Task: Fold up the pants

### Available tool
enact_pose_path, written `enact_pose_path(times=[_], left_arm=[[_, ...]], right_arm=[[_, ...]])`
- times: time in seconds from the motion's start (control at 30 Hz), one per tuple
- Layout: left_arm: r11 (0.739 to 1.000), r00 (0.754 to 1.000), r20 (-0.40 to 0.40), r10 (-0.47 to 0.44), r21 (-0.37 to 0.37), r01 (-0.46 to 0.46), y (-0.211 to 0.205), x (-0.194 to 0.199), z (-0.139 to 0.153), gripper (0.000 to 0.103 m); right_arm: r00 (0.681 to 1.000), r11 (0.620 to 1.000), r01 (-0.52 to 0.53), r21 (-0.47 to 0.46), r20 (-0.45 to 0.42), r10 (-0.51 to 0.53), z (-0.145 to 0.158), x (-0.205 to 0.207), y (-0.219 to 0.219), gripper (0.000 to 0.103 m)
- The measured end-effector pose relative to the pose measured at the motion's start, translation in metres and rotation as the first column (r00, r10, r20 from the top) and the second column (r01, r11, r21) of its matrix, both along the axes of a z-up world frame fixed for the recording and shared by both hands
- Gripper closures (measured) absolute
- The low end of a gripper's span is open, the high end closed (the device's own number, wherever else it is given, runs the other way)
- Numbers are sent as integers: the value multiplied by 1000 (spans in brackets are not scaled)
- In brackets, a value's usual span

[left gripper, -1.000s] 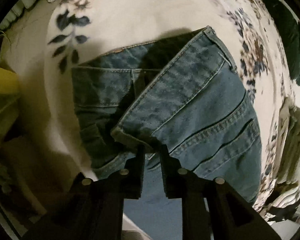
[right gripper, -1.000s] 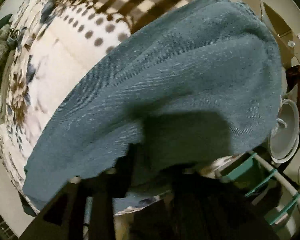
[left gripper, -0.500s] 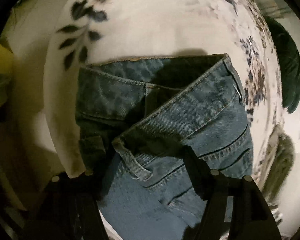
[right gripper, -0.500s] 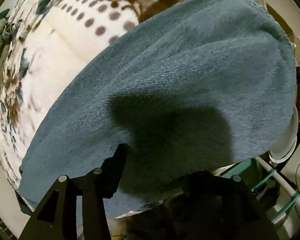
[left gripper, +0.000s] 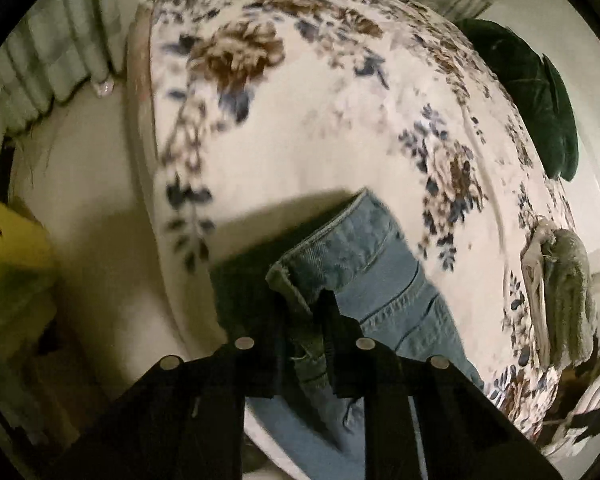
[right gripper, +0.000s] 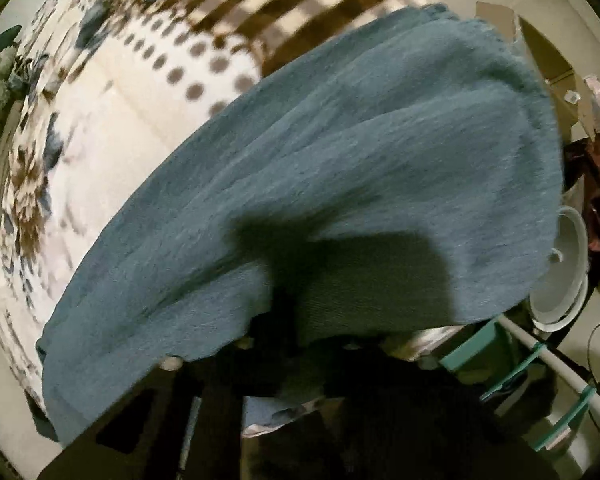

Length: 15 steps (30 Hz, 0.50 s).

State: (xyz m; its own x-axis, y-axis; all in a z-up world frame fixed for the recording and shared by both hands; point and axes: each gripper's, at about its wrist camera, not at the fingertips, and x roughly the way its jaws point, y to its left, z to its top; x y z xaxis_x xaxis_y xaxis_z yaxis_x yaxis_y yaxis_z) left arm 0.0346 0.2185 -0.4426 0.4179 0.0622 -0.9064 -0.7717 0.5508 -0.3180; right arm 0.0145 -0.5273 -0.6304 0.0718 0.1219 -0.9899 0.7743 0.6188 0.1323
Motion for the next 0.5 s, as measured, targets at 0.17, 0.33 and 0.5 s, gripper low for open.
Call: enact_pose_path(times=[0.17,0.33,0.5], left_arm=[[1000,998,-66,-20,1,20,20,0,-13,90],[999,984,-175,-39,-5,39,20,-2,-63,88],[999,968,-245,-49,-14,47,17,-4,-74,81]], right_arm=[[1000,1000,28,14,-10,-28,9,-6,-7,98],[999,999,25,30,-30,-24,9,-18,-20,98],[993,994,11,110,-122,3,-18,-26,-31,86]])
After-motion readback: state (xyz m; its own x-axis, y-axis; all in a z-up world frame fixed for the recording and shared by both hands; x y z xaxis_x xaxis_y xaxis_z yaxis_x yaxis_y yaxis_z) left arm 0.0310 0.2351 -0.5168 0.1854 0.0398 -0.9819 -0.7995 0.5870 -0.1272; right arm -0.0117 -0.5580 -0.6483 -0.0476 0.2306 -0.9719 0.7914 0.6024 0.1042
